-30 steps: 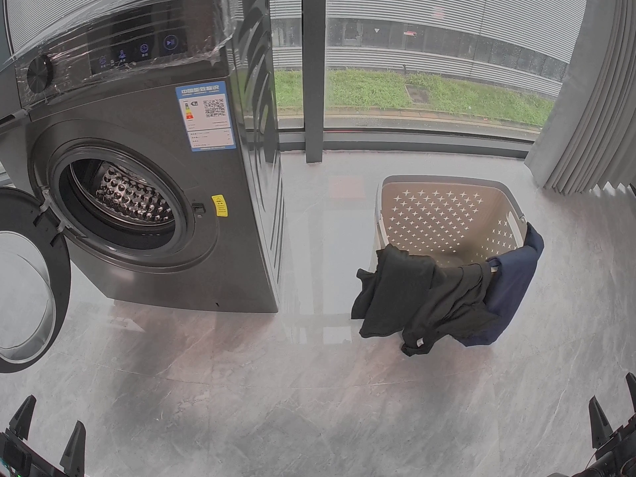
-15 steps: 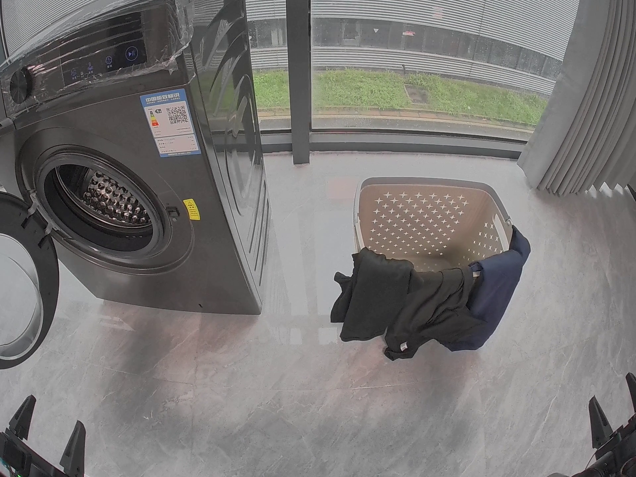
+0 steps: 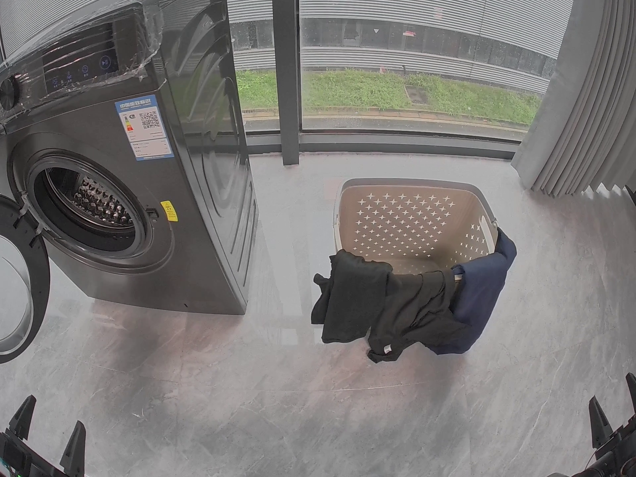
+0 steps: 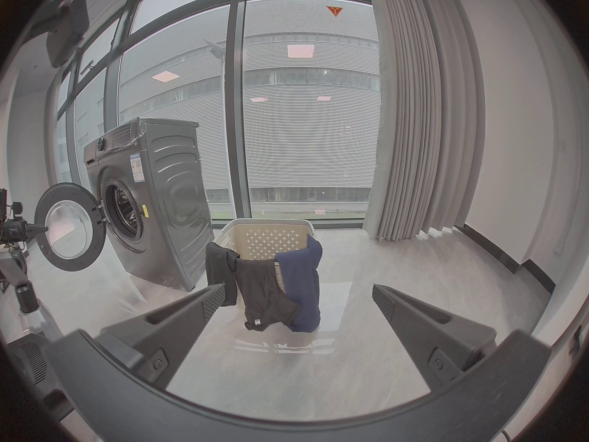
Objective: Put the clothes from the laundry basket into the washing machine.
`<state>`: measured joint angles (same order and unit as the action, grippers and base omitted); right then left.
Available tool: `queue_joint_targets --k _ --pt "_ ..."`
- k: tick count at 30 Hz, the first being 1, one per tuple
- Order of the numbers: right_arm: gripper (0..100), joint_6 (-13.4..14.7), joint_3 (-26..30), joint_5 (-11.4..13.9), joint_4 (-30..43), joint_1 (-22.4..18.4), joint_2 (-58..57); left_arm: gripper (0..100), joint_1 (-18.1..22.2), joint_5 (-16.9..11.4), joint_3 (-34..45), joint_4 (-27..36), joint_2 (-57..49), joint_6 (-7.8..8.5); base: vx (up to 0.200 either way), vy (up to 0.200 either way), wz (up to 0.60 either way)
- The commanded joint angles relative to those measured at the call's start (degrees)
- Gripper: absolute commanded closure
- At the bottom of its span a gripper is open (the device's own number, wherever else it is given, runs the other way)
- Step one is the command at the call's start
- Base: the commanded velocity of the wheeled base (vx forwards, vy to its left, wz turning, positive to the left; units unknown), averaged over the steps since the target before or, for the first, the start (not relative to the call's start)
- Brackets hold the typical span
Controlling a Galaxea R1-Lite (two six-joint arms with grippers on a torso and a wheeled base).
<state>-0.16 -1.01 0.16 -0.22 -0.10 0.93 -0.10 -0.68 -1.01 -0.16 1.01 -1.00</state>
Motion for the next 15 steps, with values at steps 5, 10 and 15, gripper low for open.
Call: queue_joint_targets --k 5,10,15 --pt "0 0.0 1.0 0.0 0.0 0.0 -0.9 0 0.0 0.0 1.0 0.0 -1.0 -0.06 0.000 -0.200 0.00" --pt "0 0.0 1.0 0.0 0.0 0.0 -0.9 0 0.0 0.0 1.0 0.0 -1.0 -0.06 0.000 0.000 0.00" --pt "0 0.0 1.0 0.0 0.0 0.0 -0.9 0 0.0 0.0 1.0 0.0 -1.0 -0.06 0.000 0.000 0.00"
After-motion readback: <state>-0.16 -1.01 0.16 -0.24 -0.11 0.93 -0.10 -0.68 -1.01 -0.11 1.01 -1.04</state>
